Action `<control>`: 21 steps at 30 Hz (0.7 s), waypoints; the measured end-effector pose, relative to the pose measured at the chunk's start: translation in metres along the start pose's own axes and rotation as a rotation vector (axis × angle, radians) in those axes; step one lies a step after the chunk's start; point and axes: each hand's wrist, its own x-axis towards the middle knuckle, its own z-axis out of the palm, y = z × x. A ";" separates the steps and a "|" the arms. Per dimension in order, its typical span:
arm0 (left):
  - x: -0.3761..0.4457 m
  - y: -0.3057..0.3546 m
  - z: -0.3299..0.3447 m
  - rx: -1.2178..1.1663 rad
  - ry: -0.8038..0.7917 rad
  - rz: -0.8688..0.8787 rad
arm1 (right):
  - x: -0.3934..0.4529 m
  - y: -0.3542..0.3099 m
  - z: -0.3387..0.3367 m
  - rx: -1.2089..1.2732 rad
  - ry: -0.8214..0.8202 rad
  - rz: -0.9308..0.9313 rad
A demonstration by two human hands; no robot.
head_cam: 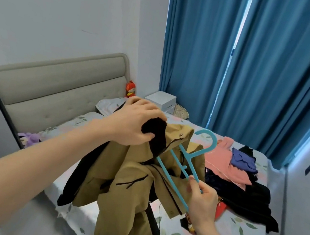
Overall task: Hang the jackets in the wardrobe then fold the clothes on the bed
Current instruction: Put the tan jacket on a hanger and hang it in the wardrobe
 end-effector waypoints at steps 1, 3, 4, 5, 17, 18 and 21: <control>0.005 -0.006 0.000 0.090 -0.002 0.012 | 0.001 -0.003 0.000 0.001 -0.001 -0.020; 0.014 -0.013 -0.004 0.214 -0.056 0.035 | 0.005 -0.004 -0.001 0.000 -0.001 -0.053; 0.016 -0.016 -0.006 0.234 -0.090 0.051 | 0.009 -0.004 -0.002 0.001 0.008 -0.055; 0.017 -0.018 -0.008 0.233 -0.110 0.067 | 0.013 -0.004 -0.004 -0.010 0.010 -0.058; 0.005 -0.047 -0.028 0.206 0.194 -0.102 | -0.024 -0.005 0.013 0.059 -0.260 0.120; 0.007 -0.045 -0.031 0.213 0.208 -0.116 | -0.023 0.003 0.022 0.016 -0.400 0.279; 0.011 -0.042 -0.043 0.212 0.235 -0.148 | -0.006 0.028 0.044 0.105 -0.505 0.716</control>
